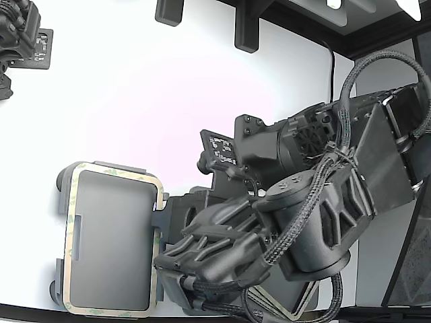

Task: Move top rectangular frame to the holder.

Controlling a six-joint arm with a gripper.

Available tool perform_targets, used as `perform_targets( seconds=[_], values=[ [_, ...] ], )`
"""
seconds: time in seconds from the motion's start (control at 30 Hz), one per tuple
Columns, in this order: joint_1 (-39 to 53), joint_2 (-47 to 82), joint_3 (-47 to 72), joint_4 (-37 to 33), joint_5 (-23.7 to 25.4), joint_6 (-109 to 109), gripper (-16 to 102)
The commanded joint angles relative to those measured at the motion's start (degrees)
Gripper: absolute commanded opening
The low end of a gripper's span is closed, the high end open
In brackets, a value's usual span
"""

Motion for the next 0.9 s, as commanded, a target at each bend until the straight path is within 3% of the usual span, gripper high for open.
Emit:
perform_targets(
  seconds=[0.0, 0.87],
  values=[
    [-0.97, 1.76, -0.62, -0.18, -0.09, -0.97, -12],
    [-1.05, 3.78, 5.19, -4.04, -0.09, -1.93, -12]
  ],
)
